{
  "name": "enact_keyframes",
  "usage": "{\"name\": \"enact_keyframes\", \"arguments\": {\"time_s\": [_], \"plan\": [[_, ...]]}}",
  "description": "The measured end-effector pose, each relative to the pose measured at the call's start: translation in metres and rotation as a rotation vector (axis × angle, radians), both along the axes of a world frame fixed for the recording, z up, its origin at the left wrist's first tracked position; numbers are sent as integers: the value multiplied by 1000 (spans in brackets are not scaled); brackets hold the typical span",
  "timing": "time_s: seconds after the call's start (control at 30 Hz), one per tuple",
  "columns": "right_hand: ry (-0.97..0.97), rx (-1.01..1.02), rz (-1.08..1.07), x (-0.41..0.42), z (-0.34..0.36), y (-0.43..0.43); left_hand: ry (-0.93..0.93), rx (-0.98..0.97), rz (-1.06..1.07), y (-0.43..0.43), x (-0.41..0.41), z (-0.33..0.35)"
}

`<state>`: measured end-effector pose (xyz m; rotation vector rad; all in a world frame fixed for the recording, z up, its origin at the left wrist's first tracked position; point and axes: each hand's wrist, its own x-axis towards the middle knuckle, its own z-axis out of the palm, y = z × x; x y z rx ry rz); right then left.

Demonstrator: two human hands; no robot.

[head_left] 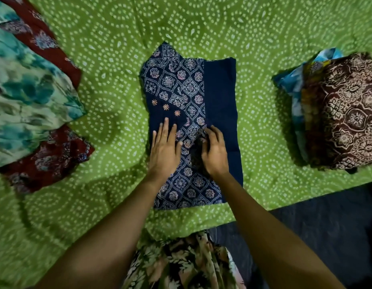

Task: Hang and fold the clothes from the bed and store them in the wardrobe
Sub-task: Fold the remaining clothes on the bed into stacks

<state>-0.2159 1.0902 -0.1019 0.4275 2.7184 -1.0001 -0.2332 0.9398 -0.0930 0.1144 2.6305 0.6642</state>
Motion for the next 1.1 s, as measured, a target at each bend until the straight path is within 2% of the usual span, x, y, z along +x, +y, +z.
{"name": "enact_keyframes", "arguments": {"time_s": [0.1,0.17,0.23,0.27,0.33,0.43,0.53,0.63,0.8,0.93,1.1], "plan": [[51,82,-85,25,5,18,22,6,349,-2,31,8],[40,155,-124,43,8,32,-67,-49,533,-5,51,7],[-49,218,-195,59,9,44,-195,64,726,-5,65,9],[-122,190,-244,65,8,47,-243,161,840,-5,69,11],[-247,-28,-396,71,6,55,-335,335,1032,-3,76,14],[-427,-292,-607,67,8,69,-471,401,1081,-6,83,14],[-572,-583,-650,63,21,79,-624,443,1012,-13,85,26],[-625,-800,-630,69,37,85,-680,491,1015,-19,91,41],[-781,-670,-529,95,64,85,-926,378,948,-29,126,46],[-776,-668,-578,93,69,99,-1132,554,1063,-46,130,63],[-600,-746,-516,39,81,114,-928,944,1311,-50,81,75]]}}
